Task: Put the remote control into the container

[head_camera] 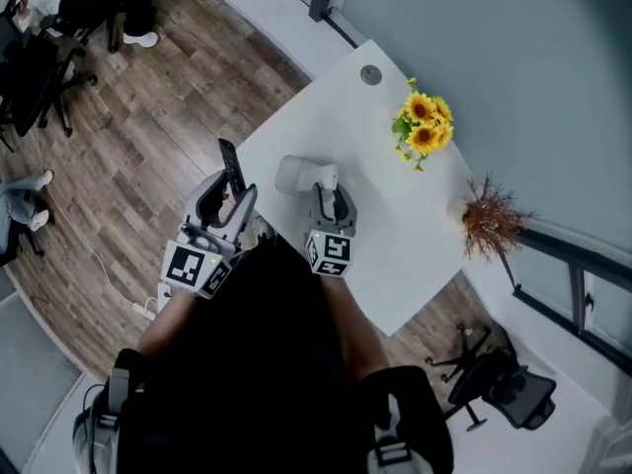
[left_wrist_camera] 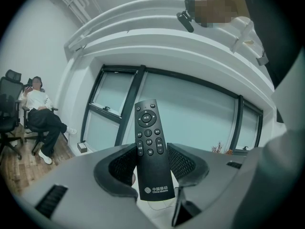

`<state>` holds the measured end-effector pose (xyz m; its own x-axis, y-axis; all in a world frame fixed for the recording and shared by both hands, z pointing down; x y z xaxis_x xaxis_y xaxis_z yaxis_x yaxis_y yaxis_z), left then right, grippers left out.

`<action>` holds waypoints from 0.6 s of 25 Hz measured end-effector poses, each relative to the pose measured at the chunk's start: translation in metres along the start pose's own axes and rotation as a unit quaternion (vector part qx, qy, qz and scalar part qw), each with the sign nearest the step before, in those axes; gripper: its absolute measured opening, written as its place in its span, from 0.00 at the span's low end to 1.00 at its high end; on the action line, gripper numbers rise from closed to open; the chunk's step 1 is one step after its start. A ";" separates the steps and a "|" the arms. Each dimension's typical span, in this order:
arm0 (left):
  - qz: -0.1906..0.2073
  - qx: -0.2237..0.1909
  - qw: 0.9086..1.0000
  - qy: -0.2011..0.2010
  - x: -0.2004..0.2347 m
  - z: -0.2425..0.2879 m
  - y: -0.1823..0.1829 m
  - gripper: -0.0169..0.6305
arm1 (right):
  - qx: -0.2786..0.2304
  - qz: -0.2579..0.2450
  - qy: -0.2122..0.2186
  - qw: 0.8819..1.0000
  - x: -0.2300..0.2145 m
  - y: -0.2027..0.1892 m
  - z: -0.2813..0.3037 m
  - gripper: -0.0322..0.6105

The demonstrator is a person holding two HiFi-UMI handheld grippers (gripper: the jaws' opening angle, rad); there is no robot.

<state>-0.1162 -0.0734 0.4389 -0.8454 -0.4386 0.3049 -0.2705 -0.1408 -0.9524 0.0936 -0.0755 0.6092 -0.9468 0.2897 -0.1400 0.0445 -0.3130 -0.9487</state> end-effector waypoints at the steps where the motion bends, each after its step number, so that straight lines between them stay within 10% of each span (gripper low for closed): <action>1: -0.001 0.002 1.000 0.000 -0.001 -0.002 0.000 0.34 | 0.002 0.000 -0.001 1.000 0.000 -0.001 -0.002 0.27; 15: 0.015 -0.007 1.000 -0.012 -0.016 -0.022 0.009 0.34 | 0.012 0.005 -0.001 1.000 0.006 -0.007 -0.030 0.27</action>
<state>-0.1153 -0.0480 0.4252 -0.8416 -0.4637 0.2768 -0.2524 -0.1154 -0.9607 0.0971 -0.0442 0.6062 -0.9467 0.2850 -0.1499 0.0470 -0.3382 -0.9399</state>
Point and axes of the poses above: the fingertips, and each gripper's own axes: z forward along the fingers, x to its left, y out of its top, the point moved 5 cm from there along -z, backward along the fingers, and after that the axes turned 9 degrees about -x, right-handed, at the moved point
